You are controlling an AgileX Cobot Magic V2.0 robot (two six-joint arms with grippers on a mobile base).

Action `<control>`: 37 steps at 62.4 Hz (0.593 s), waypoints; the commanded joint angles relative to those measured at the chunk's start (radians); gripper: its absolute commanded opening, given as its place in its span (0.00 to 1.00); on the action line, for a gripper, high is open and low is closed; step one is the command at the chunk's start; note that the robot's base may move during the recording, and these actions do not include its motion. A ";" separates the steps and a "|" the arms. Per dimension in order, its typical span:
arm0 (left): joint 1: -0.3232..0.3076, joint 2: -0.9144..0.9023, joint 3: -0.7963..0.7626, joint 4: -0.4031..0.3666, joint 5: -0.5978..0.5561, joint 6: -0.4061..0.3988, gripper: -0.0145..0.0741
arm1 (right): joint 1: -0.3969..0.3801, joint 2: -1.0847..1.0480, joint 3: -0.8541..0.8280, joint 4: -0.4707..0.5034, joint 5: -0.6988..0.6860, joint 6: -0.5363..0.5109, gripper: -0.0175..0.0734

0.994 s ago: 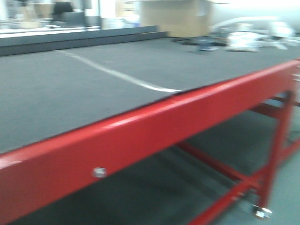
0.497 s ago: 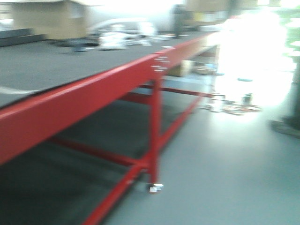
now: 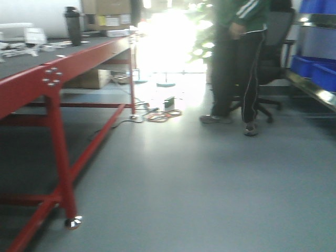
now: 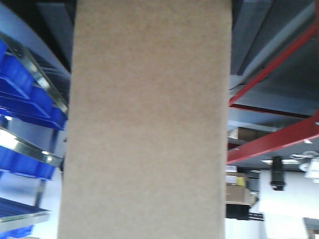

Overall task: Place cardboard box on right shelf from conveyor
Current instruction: 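Drive the base to the steel shelf rack holding the box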

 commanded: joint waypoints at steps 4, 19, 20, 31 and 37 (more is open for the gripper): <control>0.000 -0.005 0.006 -0.006 -0.085 0.000 0.03 | -0.006 0.015 -0.026 -0.001 -0.097 -0.005 0.25; -0.002 -0.005 0.006 -0.006 -0.085 0.000 0.03 | -0.006 0.015 -0.026 -0.001 -0.097 -0.005 0.25; -0.002 -0.005 0.006 -0.006 -0.085 0.000 0.03 | -0.006 0.015 -0.026 -0.001 -0.097 -0.005 0.25; -0.002 -0.005 0.006 -0.006 -0.085 0.000 0.03 | -0.006 0.015 -0.026 -0.001 -0.097 -0.005 0.25; -0.002 -0.005 0.006 -0.006 -0.085 0.000 0.03 | -0.006 0.015 -0.026 -0.001 -0.097 -0.005 0.25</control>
